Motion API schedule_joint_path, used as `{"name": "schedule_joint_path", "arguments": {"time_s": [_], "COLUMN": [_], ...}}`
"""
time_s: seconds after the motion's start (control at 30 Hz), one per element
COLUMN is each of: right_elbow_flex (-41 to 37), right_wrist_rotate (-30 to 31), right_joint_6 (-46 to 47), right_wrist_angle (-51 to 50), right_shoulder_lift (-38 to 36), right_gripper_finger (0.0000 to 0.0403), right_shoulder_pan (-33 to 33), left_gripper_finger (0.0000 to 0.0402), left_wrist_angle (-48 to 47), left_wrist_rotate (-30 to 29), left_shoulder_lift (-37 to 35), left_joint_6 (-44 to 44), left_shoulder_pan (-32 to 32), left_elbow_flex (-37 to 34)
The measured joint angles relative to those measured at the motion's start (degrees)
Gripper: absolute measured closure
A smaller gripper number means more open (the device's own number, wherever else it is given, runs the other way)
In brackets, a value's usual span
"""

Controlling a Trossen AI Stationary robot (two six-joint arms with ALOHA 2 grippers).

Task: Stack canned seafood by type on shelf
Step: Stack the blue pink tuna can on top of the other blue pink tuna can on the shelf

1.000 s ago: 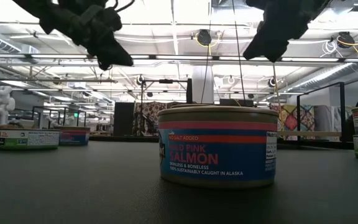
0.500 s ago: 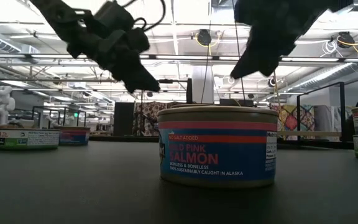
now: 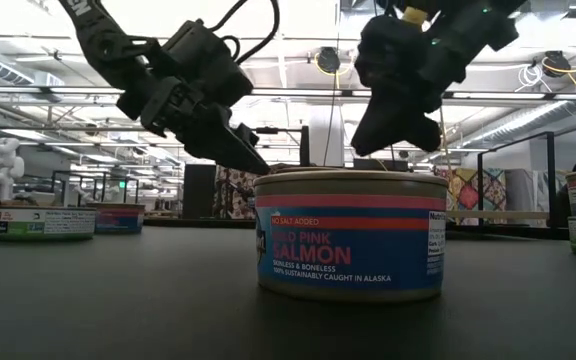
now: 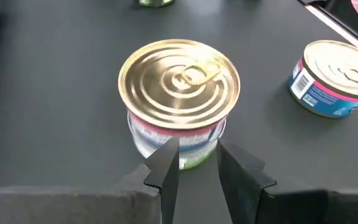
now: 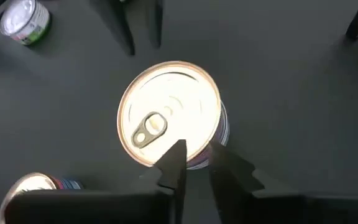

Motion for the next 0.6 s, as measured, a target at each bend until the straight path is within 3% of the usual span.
{"name": "schedule_joint_path", "arguments": {"time_s": [0.33,0.6], "right_elbow_flex": [0.00,0.00], "right_wrist_rotate": [-1.72,-0.90], "right_joint_6": [5.42,6.46], "right_wrist_angle": [-0.40,0.72], "right_shoulder_lift": [0.20,0.53], "right_gripper_finger": [0.0223,0.0182], "right_shoulder_pan": [-3.67,-3.07], "left_gripper_finger": [0.0292,0.0292], "left_wrist_angle": [1.27,4.91], "left_wrist_rotate": [-1.33,-1.33], "left_shoulder_lift": [3.20,3.20], "left_joint_6": [2.91,2.69], "left_shoulder_pan": [-0.91,-1.15], "left_elbow_flex": [0.02,0.02]}}
